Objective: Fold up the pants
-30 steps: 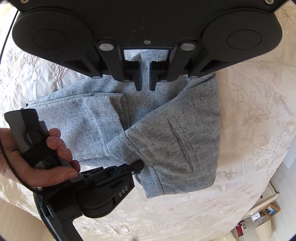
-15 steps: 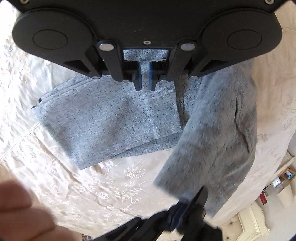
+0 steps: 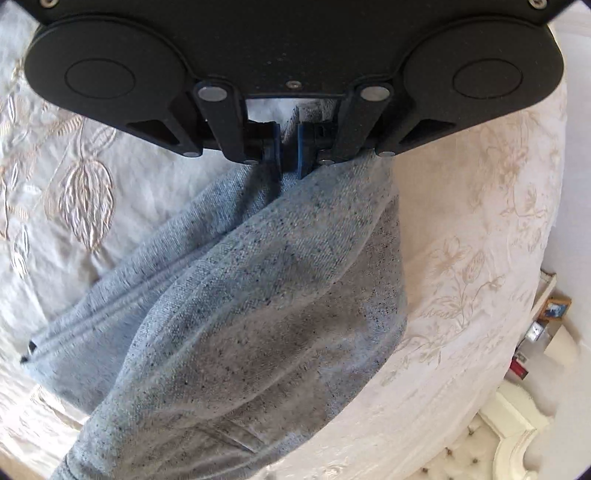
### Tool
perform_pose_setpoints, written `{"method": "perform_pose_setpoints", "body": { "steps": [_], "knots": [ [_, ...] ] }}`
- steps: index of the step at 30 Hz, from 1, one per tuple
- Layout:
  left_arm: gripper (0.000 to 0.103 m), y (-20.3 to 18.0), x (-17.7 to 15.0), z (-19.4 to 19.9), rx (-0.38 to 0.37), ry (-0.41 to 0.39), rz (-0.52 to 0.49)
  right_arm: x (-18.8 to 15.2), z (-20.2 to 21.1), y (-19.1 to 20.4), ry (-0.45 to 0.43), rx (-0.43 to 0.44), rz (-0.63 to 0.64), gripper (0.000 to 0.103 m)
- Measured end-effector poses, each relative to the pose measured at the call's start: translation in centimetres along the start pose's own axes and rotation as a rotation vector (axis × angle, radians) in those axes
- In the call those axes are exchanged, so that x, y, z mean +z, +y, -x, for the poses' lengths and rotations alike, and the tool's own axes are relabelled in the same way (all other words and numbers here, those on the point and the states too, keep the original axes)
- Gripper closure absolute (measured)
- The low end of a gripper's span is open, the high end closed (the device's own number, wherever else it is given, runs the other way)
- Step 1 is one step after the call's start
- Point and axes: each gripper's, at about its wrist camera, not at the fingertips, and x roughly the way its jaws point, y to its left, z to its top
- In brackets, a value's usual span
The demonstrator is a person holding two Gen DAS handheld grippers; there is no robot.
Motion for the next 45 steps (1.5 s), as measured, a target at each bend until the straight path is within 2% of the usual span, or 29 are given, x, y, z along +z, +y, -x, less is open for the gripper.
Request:
{"method": "perform_pose_setpoints", "body": {
  "steps": [2, 5, 9, 11, 13, 16, 18, 20, 22, 25, 27, 29, 30, 32, 35, 39, 42, 45],
  "knots": [
    [0.085, -0.6, -0.4, 0.2, 0.007, 0.002, -0.040, -1.2, -0.9, -1.9, 0.030, -0.036, -0.050, 0.097],
    [0.086, -0.8, -0.7, 0.7, -0.025, 0.007, -0.072, -3.1, -2.7, -4.0, 0.069, -0.075, -0.109, 0.097],
    [0.084, 0.4, -1.3, 2.5, -0.089, 0.007, -0.071, -4.1, -3.6, -5.1, 0.059, -0.089, -0.138, 0.097],
    [0.084, 1.2, -1.6, 3.9, -0.122, -0.005, -0.066, -4.0, -3.6, -4.8, 0.043, -0.086, -0.109, 0.097],
    [0.084, 1.6, -1.7, 6.3, -0.169, -0.050, -0.058, -3.7, -3.9, -4.3, 0.035, -0.090, -0.057, 0.097],
    [0.084, 3.0, -0.6, 9.7, -0.252, -0.159, -0.024, -3.4, -5.0, -4.6, 0.049, -0.088, -0.036, 0.097],
    [0.084, 3.8, 0.8, 10.8, -0.265, -0.222, 0.021, -3.5, -5.5, -4.9, 0.061, -0.085, -0.042, 0.097],
    [0.083, 4.4, 2.6, 10.4, -0.248, -0.249, 0.087, -3.7, -5.9, -5.0, 0.066, -0.085, -0.043, 0.097],
    [0.083, 4.9, 4.1, 8.1, -0.224, -0.223, 0.162, -3.8, -5.9, -4.9, 0.068, -0.080, -0.043, 0.096],
    [0.083, 4.8, 5.0, 4.0, -0.142, -0.117, 0.242, -3.7, -6.0, -4.7, 0.062, -0.073, -0.046, 0.096],
    [0.083, 4.8, 4.2, 1.1, -0.110, -0.012, 0.279, -3.5, -6.2, -4.5, 0.058, -0.065, -0.035, 0.096],
    [0.083, 4.8, 3.1, -1.5, -0.089, 0.105, 0.271, -3.3, -6.4, -4.0, 0.060, -0.056, -0.018, 0.096],
    [0.083, 4.8, 2.5, -2.0, -0.072, 0.131, 0.257, -3.3, -6.6, -3.8, 0.061, -0.059, 0.001, 0.096],
    [0.083, 5.2, 1.8, -1.1, -0.073, 0.108, 0.232, -3.3, -6.9, -3.7, 0.065, -0.054, 0.023, 0.096],
    [0.083, 6.5, 2.4, 1.1, -0.095, 0.081, 0.233, -3.6, -6.8, -4.8, 0.072, -0.092, -0.014, 0.093],
    [0.083, 9.2, 4.9, 4.1, -0.115, -0.034, 0.313, -3.5, -5.0, -5.8, 0.031, -0.154, -0.073, 0.088],
    [0.083, 10.9, 8.1, 3.2, -0.128, -0.074, 0.360, -2.6, -3.5, -5.0, -0.068, -0.145, -0.041, 0.088],
    [0.083, 11.5, 11.1, 0.3, -0.118, -0.088, 0.375, -1.2, -4.1, -3.5, -0.090, -0.132, 0.018, 0.088]
  ]
}}
